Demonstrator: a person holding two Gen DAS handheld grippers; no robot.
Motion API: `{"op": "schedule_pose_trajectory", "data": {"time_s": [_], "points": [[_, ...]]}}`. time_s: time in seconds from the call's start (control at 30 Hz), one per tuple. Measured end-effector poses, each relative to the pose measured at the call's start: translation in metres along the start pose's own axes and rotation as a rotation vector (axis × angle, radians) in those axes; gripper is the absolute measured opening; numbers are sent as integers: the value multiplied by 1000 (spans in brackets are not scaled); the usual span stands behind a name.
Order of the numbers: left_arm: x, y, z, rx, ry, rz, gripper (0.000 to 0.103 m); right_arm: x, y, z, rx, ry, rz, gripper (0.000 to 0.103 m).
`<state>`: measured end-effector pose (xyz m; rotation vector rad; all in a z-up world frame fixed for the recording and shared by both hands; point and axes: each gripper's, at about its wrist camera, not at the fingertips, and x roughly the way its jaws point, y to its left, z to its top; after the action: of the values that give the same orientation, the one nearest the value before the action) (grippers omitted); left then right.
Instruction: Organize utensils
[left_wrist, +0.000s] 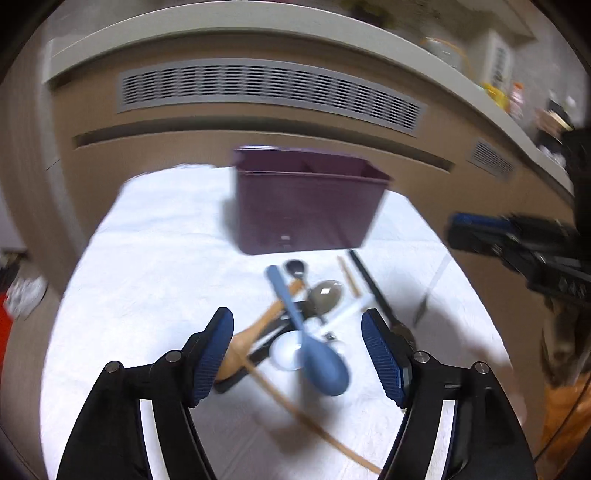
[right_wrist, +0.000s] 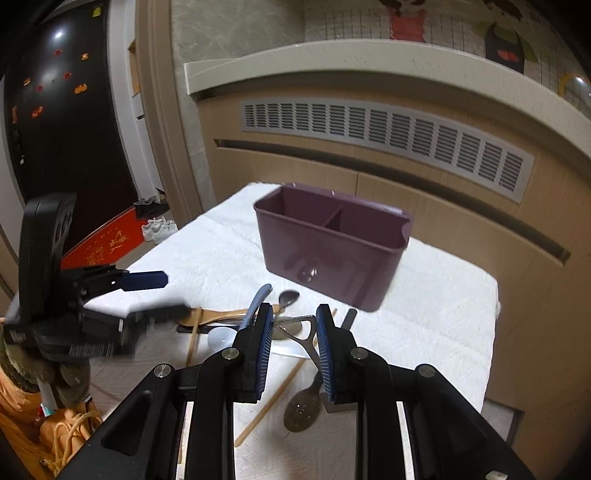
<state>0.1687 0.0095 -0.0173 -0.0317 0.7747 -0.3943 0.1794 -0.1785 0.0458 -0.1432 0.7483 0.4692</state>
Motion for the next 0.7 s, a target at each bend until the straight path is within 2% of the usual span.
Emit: {"op": "schedule_pose_trajectory", "data": {"time_s": [0.07, 0.13, 0.17, 0.2, 0.27, 0.37, 0.43, 0.63, 0.7], "points": [[14, -6, 6, 10, 19, 2, 78, 4, -2, 0, 5, 3, 5, 22], [44, -6, 17, -1, 98, 14, 78, 4, -1, 0, 4, 0, 7, 22], [58, -3, 21, -11, 141, 15, 72, 5, -1, 0, 5, -2, 9, 22], [76, 2, 24, -27, 203, 11, 54, 5, -1, 1, 6, -3, 12, 22], [103, 8, 27, -59, 306, 2, 36, 6, -2, 0, 11, -5, 11, 22], [114, 11, 38, -48, 329, 24, 36, 5, -6, 0, 16, -8, 7, 22], [122, 16, 43, -85, 367, 3, 36, 3, -7, -1, 13, -9, 5, 22], [125, 19, 50, -142, 390, -26, 34, 4, -5, -1, 12, -14, 16, 22], [126, 15, 51, -124, 413, -47, 45, 5, -5, -1, 15, -14, 19, 22]]}}
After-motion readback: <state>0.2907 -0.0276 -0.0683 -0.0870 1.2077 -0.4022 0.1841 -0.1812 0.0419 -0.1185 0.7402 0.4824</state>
